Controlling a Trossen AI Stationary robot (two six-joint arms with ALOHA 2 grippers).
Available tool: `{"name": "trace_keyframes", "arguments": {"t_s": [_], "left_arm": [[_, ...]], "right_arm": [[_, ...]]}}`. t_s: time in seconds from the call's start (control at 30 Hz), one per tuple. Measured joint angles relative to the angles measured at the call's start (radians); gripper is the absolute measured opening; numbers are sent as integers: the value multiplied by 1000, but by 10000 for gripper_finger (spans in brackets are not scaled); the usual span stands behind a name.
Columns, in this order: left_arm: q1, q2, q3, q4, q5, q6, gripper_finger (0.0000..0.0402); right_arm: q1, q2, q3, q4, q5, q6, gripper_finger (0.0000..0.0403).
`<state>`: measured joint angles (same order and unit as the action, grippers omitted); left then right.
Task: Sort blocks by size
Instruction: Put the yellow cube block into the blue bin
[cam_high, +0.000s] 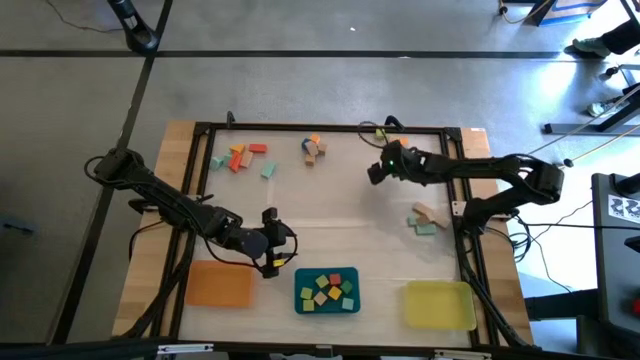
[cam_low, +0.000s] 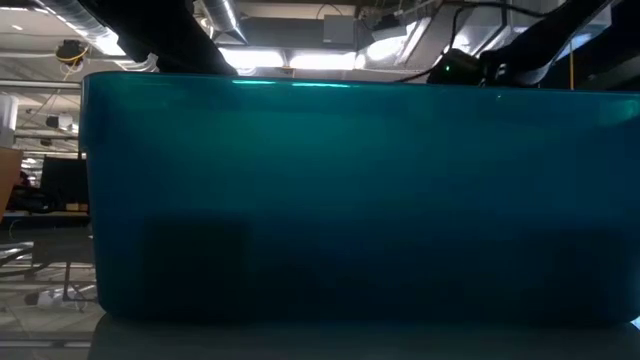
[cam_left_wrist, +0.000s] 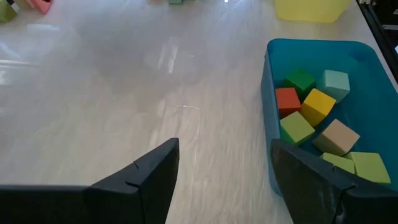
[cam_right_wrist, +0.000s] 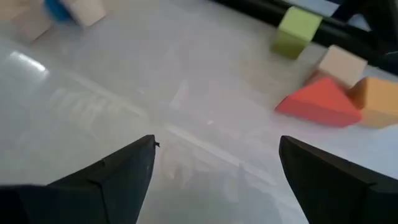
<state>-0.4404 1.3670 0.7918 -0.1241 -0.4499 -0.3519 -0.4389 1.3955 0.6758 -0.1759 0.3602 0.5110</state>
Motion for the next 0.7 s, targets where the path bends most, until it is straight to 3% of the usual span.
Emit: {"name": "trace_keyframes", "arguments": {"t_s": [0.3, 0.7], "left_arm": [[1, 0, 0, 0, 0, 0, 237], [1, 0, 0, 0, 0, 9, 237]], "right_arm": [[-108, 62, 0, 43, 111, -17, 340], [-264, 63, 0, 72, 8, 20, 340]]}}
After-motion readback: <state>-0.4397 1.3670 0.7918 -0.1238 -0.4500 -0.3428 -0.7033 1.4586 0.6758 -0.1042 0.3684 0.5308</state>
